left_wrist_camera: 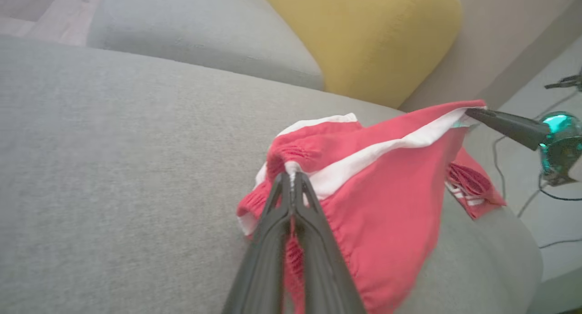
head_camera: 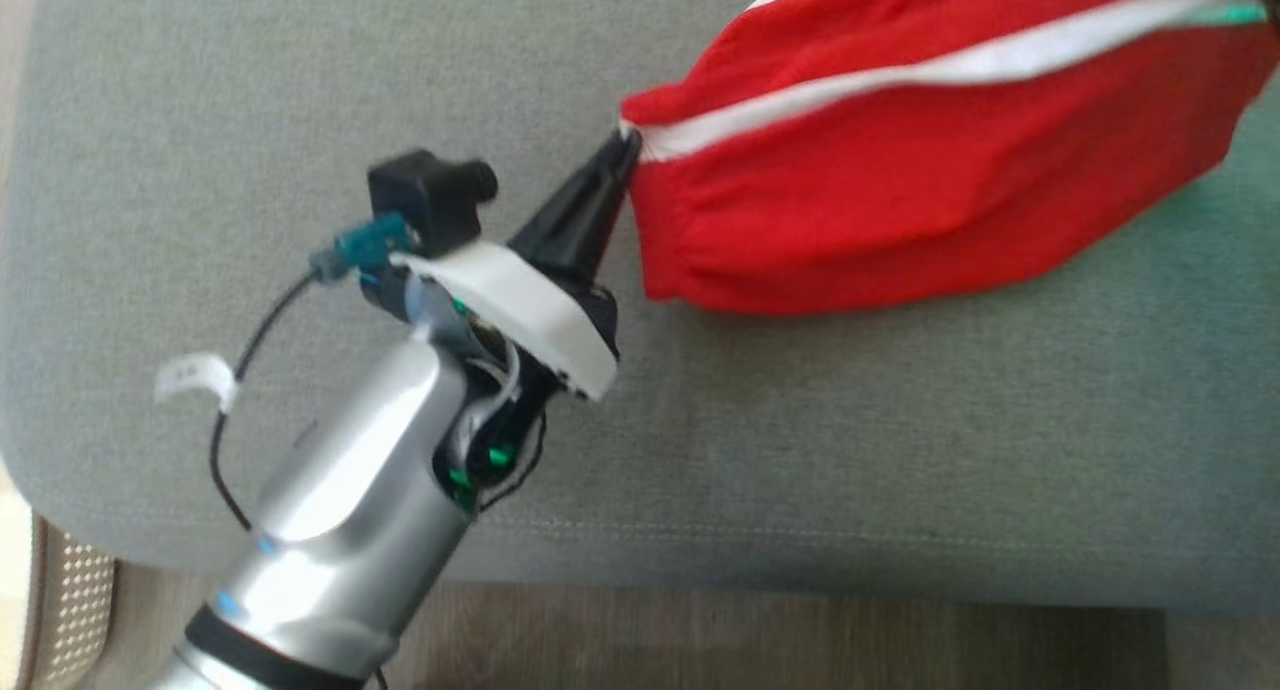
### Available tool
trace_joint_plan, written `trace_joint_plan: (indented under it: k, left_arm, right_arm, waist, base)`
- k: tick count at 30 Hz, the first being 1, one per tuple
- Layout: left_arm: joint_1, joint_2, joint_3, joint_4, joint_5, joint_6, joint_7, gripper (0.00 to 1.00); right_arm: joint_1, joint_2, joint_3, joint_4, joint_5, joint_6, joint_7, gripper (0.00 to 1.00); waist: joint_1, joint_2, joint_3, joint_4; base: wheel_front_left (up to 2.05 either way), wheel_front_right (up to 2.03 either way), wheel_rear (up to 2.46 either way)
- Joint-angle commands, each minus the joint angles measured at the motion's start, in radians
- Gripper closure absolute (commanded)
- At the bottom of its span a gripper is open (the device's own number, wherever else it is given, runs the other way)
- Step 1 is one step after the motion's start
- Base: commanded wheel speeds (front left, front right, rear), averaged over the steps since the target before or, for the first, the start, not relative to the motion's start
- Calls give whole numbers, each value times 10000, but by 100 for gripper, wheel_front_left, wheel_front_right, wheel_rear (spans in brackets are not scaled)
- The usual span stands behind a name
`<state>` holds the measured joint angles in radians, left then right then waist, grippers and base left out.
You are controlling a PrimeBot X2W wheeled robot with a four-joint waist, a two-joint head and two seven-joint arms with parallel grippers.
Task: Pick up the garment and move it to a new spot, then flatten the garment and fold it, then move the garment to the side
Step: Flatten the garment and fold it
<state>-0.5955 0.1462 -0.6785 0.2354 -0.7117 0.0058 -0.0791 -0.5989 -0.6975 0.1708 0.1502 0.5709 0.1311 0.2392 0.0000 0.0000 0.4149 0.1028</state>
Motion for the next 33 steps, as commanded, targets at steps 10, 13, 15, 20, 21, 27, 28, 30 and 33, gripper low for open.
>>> trace_joint_plan:
  k: [10, 13, 15, 20, 21, 27, 28, 30, 33]
  left_arm:
    - [-1339, -229, 651, 600, -281, 152, 300, 100]
    - [-1612, -286, 600, 810, -124, 108, 102, 100]
    - [-1768, -337, 558, 980, -35, 98, -16, 100]
    - [-2006, -423, 410, 1336, 184, 105, -229, 100]
    - [-2050, -436, 367, 1425, 244, 121, -266, 100]
    - [-2049, -561, 336, 1861, 159, 129, -487, 51]
    - [-2013, -577, 347, 1916, 136, 146, -550, 11]
    - [-1917, -587, 336, 2017, 154, 204, -673, 0]
    - [-1648, -513, 349, 2057, 272, 417, -966, 0]
  right_arm:
    - [-3621, -945, 2965, 2018, 793, -4, 123, 100]
    - [-4267, -906, 3521, 2597, 1059, -4, 181, 100]
    - [-4625, -888, 3843, 2998, 1203, -4, 184, 100]
    - [-5157, -833, 4471, 3669, 1497, -4, -8, 100]
    - [-5263, -819, 4625, 3812, 1568, -4, -89, 100]
    - [-5701, -506, 4895, 4836, 1754, -4, -1555, 0]
    - [-5694, -401, 4799, 5057, 1808, -4, -1899, 0]
    - [-5578, -234, 4606, 5423, 1944, -4, -2544, 0]
    - [-5103, -23, 4357, 5737, 2271, -4, -3259, 0]
  waist:
    - [0, 0, 978, 430]
    - [0, 0, 1164, 509]
    - [0, 0, 1276, 555]
    - [0, 0, 1416, 623]
    - [0, 0, 1432, 633]
    - [0, 0, 1277, 572]
    - [0, 0, 1199, 550]
    - [0, 0, 1003, 491]
    - [0, 0, 622, 352]
  base:
    - [0, 0, 0]
    - [0, 0, 0]
    - [0, 0, 0]
    - [0, 0, 0]
    - [0, 0, 0]
    - [0, 0, 0]
    - [0, 0, 0]
    - [0, 0, 0]
    - [0, 0, 0]
